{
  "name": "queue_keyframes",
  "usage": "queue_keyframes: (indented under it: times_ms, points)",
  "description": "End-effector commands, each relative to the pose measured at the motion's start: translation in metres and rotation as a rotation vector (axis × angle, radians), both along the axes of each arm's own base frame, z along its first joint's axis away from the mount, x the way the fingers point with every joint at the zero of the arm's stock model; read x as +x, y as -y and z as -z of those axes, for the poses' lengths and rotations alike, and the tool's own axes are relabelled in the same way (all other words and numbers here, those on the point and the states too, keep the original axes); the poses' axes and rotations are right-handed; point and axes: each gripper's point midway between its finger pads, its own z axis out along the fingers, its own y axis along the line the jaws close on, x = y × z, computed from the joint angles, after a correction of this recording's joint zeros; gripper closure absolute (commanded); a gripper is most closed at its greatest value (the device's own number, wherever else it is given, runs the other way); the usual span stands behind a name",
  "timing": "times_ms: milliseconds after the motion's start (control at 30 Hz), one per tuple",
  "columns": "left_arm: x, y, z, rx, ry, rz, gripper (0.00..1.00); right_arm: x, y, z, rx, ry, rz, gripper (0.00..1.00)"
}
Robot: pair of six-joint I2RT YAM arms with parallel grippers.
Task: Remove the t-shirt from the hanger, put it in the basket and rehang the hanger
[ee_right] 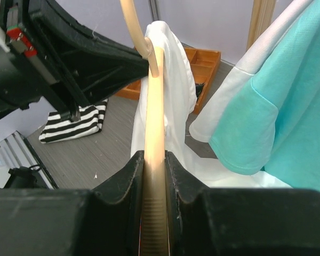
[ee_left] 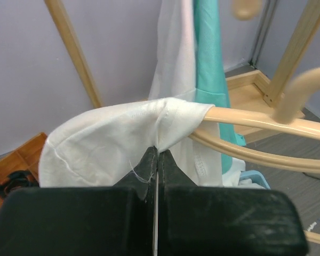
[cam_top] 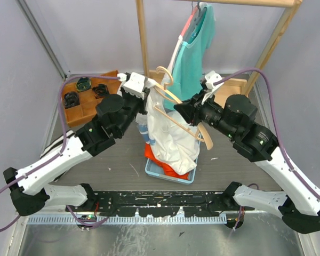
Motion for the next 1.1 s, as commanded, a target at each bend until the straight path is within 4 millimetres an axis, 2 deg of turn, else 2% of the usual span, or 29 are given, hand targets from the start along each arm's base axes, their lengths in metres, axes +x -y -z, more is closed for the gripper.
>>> queue_keyframes:
  times_ms: [0, 200, 367, 633, 833, 933, 1067]
  points:
    - [0.013, -0.033, -0.036, -0.037, 0.054, -0.112, 1.0, -0.015, 0.019, -0.052, 0.123, 0.121, 0.018, 0.99]
    - [0.032, -0.058, -0.048, -0.047, 0.065, -0.175, 1.0, -0.027, 0.035, -0.054, 0.111, 0.137, 0.031, 0.99]
    - [0.047, -0.067, -0.049, -0.043, 0.056, -0.21, 1.0, -0.037, 0.05, -0.057, 0.118, 0.15, 0.048, 0.99]
    - [0.044, -0.069, -0.057, -0.064, 0.055, -0.191, 1.0, -0.051, 0.086, -0.077, 0.167, 0.208, 0.134, 0.99]
    - [0.018, -0.073, -0.078, -0.137, 0.073, -0.099, 1.0, -0.056, 0.112, -0.095, 0.238, 0.261, 0.217, 0.99]
    - [-0.01, -0.076, -0.105, -0.221, 0.115, 0.0, 1.0, -0.049, 0.128, -0.098, 0.26, 0.262, 0.311, 0.99]
    - [-0.046, -0.072, -0.138, -0.319, 0.153, 0.159, 1.0, -0.04, 0.135, -0.097, 0.252, 0.246, 0.382, 0.99]
